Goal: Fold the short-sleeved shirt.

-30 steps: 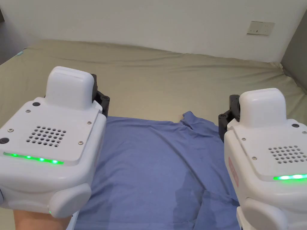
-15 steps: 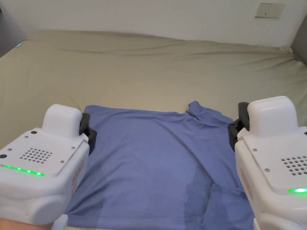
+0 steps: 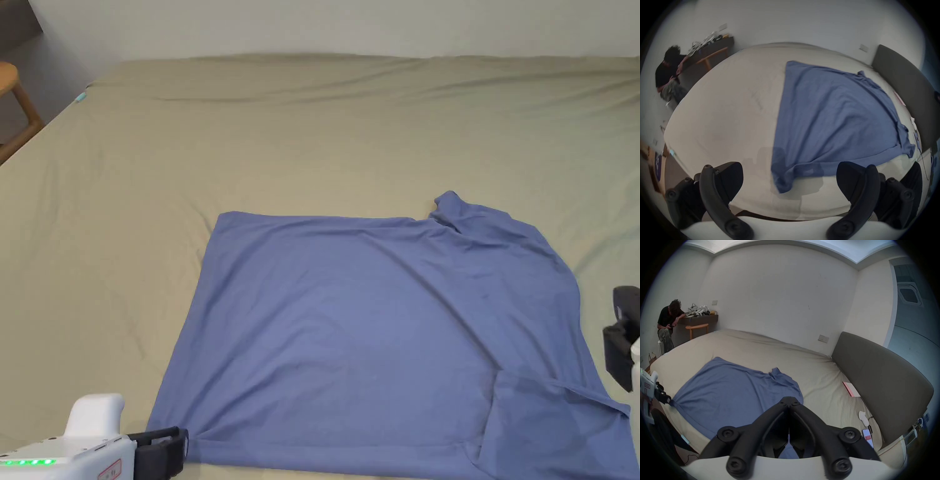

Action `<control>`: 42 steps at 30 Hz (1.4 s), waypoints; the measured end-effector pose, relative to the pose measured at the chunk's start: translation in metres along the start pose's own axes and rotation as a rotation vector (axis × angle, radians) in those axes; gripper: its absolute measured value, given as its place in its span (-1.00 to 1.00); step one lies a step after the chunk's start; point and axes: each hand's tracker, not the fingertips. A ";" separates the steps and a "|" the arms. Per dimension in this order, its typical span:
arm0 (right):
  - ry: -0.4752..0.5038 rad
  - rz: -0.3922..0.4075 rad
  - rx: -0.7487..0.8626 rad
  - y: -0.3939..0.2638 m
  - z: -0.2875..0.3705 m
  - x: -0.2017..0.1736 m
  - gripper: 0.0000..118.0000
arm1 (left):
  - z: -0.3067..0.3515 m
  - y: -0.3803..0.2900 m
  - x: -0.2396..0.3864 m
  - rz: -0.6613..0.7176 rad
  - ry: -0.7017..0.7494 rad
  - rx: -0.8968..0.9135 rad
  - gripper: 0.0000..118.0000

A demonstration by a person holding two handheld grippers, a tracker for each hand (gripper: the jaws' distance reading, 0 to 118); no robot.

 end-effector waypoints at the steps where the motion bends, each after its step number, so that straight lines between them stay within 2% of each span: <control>1: -0.001 -0.007 -0.012 -0.002 0.000 0.003 -0.97 | -0.004 -0.001 -0.001 -0.006 -0.004 -0.001 0.81; 4: -0.010 -0.034 -0.037 -0.006 -0.001 0.008 -0.97 | -0.016 -0.004 0.000 -0.018 -0.004 -0.016 0.76; 5: -0.015 -0.035 -0.041 -0.006 -0.001 0.009 -0.97 | -0.020 -0.004 -0.001 -0.014 0.000 -0.034 0.68; 7: -0.033 -0.015 -0.042 -0.006 -0.001 0.008 -0.97 | -0.032 -0.005 0.000 -0.003 -0.005 -0.118 0.39; 8: -0.062 0.030 -0.043 -0.006 -0.001 0.006 -0.97 | -0.038 -0.004 0.000 -0.004 -0.014 -0.166 0.19; 9: -0.084 0.067 -0.045 -0.007 -0.001 0.004 -0.97 | -0.043 -0.003 0.000 0.007 -0.039 -0.177 0.05; 10: -0.085 0.082 -0.051 -0.007 -0.002 0.003 -0.97 | -0.044 -0.002 0.002 -0.007 -0.021 -0.151 0.01; 11: -0.075 0.068 -0.054 -0.007 -0.003 0.004 -0.97 | -0.040 0.000 0.004 -0.022 -0.011 -0.136 -0.17; 12: -0.066 0.055 -0.063 -0.009 -0.004 0.006 -0.97 | -0.036 0.003 0.005 -0.040 -0.035 -0.119 -0.58; 13: -0.053 0.030 -0.070 -0.010 -0.004 0.009 -0.97 | -0.034 0.004 0.009 -0.031 -0.090 -0.098 -0.90; 17: -0.068 0.014 -0.105 -0.019 -0.012 0.017 -0.97 | -0.017 0.007 0.027 -0.150 0.011 -0.029 -0.90; 19: -0.044 -0.050 -0.185 -0.030 -0.023 0.029 -0.95 | -0.005 0.010 0.030 -0.122 -0.015 -0.008 -0.90; 20: -0.016 -0.078 -0.246 -0.036 -0.028 0.033 -0.72 | 0.001 0.011 0.030 -0.106 -0.026 0.005 -0.90; 21: -0.006 -0.124 -0.281 -0.048 -0.035 0.040 -0.32 | 0.007 0.013 0.031 -0.085 -0.029 0.026 -0.90; 22: -0.011 -0.165 -0.318 -0.061 -0.041 0.045 0.23 | 0.015 0.015 0.033 -0.079 -0.035 0.039 -0.90; 23: -0.024 -0.169 -0.383 -0.074 -0.049 0.049 0.52 | 0.021 0.016 0.035 -0.077 -0.036 0.051 -0.90; 26: 0.042 -0.189 -0.538 -0.114 -0.062 0.051 0.52 | 0.033 0.018 0.037 -0.044 -0.031 0.096 -0.90; 31: 0.104 -0.168 -0.744 -0.168 -0.078 0.046 0.52 | 0.036 0.019 0.042 -0.023 -0.034 0.081 -0.90; 39: 0.163 -0.143 -0.752 -0.192 -0.099 0.040 0.49 | 0.029 0.013 0.046 -0.059 0.008 0.029 -0.90; 40: 0.164 -0.144 -0.758 -0.187 -0.098 0.033 0.40 | 0.028 0.013 0.046 -0.057 0.008 0.020 -0.90; 41: 0.174 -0.141 -0.761 -0.188 -0.100 0.032 0.19 | 0.027 0.012 0.045 -0.052 0.005 0.016 -0.90; 42: 0.223 -0.144 -0.762 -0.188 -0.102 0.030 -0.05 | 0.026 0.012 0.044 -0.045 0.004 0.013 -0.90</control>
